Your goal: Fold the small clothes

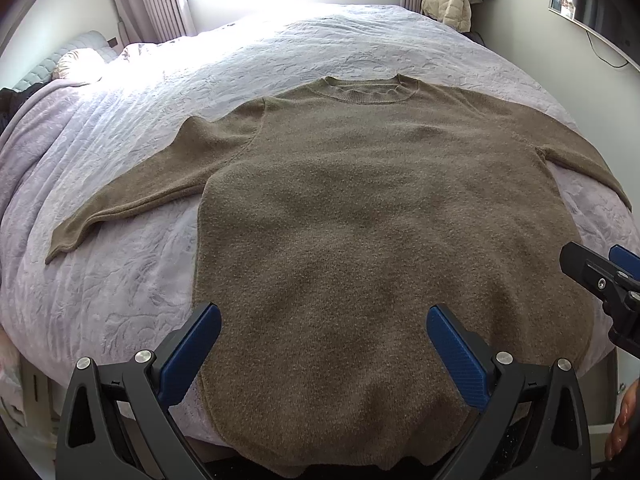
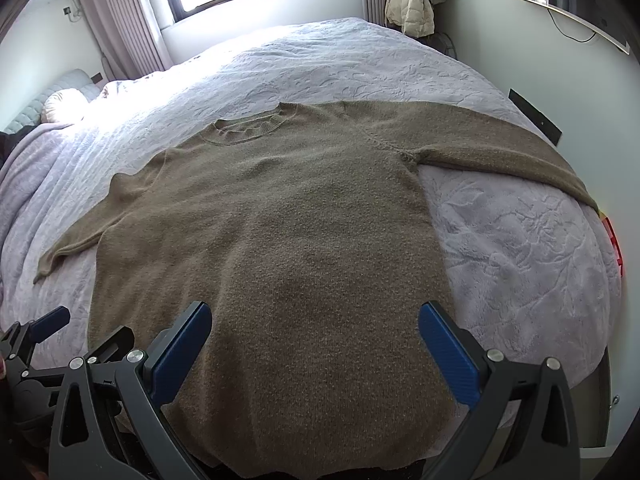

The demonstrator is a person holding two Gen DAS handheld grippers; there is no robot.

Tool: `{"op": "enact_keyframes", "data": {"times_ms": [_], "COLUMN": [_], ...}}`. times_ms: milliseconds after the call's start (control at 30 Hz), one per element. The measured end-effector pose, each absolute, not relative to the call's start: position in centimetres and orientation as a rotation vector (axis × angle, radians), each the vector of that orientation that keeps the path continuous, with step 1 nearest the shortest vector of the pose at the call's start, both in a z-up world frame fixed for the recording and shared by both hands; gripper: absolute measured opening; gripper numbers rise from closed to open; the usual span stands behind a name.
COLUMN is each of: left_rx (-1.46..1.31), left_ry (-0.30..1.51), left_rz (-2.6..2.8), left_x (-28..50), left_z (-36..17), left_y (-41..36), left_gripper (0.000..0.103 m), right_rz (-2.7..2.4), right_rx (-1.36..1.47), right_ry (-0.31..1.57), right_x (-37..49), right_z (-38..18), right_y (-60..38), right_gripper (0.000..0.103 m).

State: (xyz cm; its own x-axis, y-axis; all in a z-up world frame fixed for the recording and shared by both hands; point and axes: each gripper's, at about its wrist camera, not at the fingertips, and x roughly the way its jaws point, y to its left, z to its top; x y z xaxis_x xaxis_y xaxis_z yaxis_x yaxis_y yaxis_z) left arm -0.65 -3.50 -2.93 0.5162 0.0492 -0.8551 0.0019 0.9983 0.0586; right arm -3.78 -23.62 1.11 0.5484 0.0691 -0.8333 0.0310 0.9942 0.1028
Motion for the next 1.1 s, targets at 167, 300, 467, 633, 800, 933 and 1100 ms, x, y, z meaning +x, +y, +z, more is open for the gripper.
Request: {"op": "enact_keyframes", "data": {"times_ms": [167,300,467,633,800,933,1100], "left_rx": [0.043,0.040,0.033,0.025,0.009,0.000,-0.012], "left_ry": [1.040,1.047,1.059,1.073,1.076,1.079,1.086], "left_rz": [0.031,0.029,0.034,0.038,0.044,0.046,0.052], "left_x": [0.1,0.9,2.0,3.1,3.8,4.3,4.9], "left_z": [-3.4,-3.9,-4.5,-5.2,-5.4,-5.7,-6.0], "left_y": [-3.2,-3.0,-2.5,-1.7,-1.0,-0.4,0.4], "left_gripper": [0.103,0.103,0.103,0.103,0.103,0.103,0.103], "right_rz": [0.019,0.013,0.016,0.013,0.013,0.022,0.030], "right_rx": [0.103,0.096,0.116,0.123,0.122,0.120,0.121], "right_ry": [1.003,1.015,1.032,1.060,1.061,1.063,1.073], "right_x": [-3.1,-2.3,-1.2,-0.1,0.7,1.4,1.9], "right_z": [0.7,0.4,-0.4,-1.2,-1.5,-1.7,-2.1], "right_y": [-23.4,-23.2,-23.2,-23.0,-22.6,-22.1,-21.6], "right_gripper": [0.103,0.103,0.103,0.103,0.103,0.103,0.103]}}
